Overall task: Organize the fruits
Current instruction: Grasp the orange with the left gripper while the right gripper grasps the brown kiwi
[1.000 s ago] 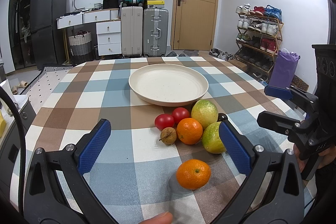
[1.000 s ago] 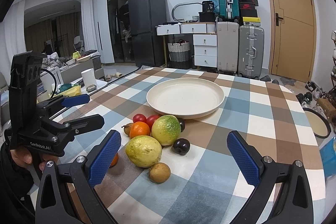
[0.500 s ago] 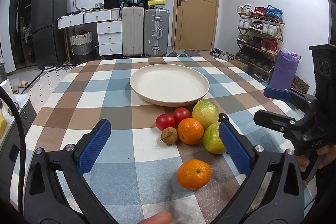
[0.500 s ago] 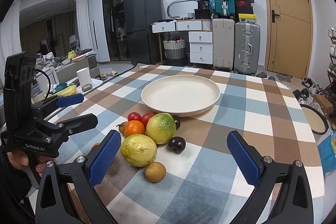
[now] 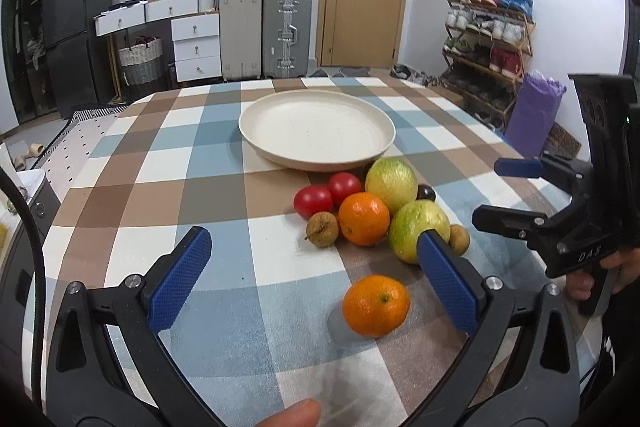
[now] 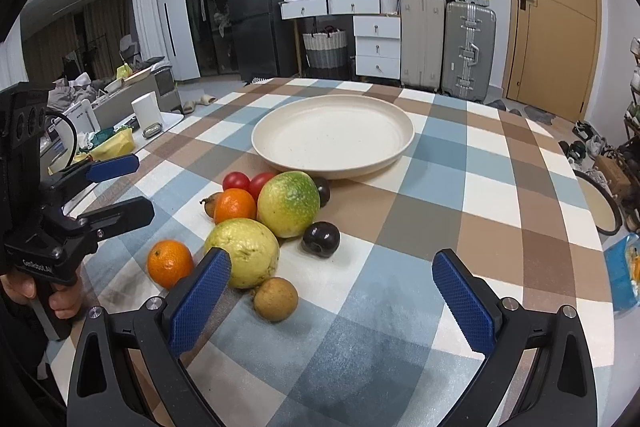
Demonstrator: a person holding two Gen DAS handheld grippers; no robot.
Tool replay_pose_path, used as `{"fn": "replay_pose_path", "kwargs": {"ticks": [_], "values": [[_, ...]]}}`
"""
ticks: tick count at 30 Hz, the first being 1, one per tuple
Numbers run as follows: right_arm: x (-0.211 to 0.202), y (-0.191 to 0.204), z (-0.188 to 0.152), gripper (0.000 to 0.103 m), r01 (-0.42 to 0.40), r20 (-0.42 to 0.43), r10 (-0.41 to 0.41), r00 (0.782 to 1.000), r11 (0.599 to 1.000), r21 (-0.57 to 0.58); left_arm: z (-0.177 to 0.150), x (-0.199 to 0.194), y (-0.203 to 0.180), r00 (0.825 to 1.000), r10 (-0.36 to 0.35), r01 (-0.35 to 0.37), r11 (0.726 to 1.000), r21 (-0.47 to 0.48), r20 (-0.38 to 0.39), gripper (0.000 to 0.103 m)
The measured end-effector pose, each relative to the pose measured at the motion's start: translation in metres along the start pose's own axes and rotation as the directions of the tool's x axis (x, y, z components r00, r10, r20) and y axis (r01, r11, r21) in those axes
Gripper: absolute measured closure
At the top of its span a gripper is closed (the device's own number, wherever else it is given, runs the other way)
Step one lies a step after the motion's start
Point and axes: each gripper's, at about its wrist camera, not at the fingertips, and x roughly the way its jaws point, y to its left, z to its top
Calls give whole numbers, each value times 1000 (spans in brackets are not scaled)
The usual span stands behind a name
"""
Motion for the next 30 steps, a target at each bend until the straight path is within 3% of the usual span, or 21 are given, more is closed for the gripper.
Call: {"fn": "replay_pose_path", "kwargs": {"ticks": [8, 11, 14, 20, 22, 27, 30], "values": [[12, 6, -8, 2, -32, -85, 31, 996, 999, -16, -6, 11, -9, 992, -47, 57, 995, 85, -114, 0], [16, 9, -11, 10, -47, -114, 44, 992, 999, -27, -11, 17, -14, 986, -61, 78, 991, 108, -157, 2], [20, 13, -14, 13, -73, -142, 66, 988, 996, -42, -14, 23, -18, 979, -71, 95, 988, 122, -192, 7], [25, 18, -16, 31, -79, -174, 67, 982, 995, -59, -20, 30, -29, 964, -85, 128, 979, 158, -251, 18], [28, 21, -18, 43, -89, -192, 75, 979, 994, -66, -21, 31, -32, 961, -88, 136, 976, 172, -263, 26], [29, 27, -17, 49, -94, -197, 75, 978, 991, -93, -22, 35, -33, 955, -92, 147, 973, 178, -283, 48], [29, 30, -16, 58, -90, -204, 67, 977, 990, -109, -21, 36, -31, 949, -125, 176, 972, 157, -289, 58]]}}
